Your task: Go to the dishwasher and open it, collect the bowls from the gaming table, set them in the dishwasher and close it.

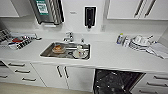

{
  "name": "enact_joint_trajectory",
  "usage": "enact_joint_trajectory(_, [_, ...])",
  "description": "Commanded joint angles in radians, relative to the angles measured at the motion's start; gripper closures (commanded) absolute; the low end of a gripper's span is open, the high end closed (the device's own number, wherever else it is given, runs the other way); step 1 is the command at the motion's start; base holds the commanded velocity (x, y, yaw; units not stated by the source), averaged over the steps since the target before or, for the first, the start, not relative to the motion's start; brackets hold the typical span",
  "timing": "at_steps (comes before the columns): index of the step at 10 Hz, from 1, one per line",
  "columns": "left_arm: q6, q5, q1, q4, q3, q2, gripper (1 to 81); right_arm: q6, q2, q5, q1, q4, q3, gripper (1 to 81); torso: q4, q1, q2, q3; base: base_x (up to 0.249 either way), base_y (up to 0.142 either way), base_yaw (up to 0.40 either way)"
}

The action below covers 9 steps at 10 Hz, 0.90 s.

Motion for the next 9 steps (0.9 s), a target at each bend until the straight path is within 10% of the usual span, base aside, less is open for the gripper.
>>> enact_joint_trajectory(1, [-0.003, 0.038, 0.025, -0.013, -0.094, 0.067, 1.0, -0.001, 0.023, -0.083, -0.005, -0.028, -0.02, 1.0, 0.0, 0.0, 0.0, 0.0, 0.0, 0.0, 0.0])
enact_joint_trajectory(8, [-0.003, 0.038, 0.022, -0.015, -0.183, 0.131, 1.0, 0.0, 0.077, -0.16, 0.016, -0.028, -0.019, 1.0, 0.0, -0.145, 0.222, 0.0, 0.0, 0.0, 0.0])
enact_joint_trajectory(9, [-0.003, 0.038, 0.021, -0.015, -0.203, 0.144, 1.0, 0.0, 0.08, -0.178, 0.016, -0.028, -0.014, 1.0, 0.0, -0.169, 0.259, 0.074, 0.0, 0.0, 0.0])
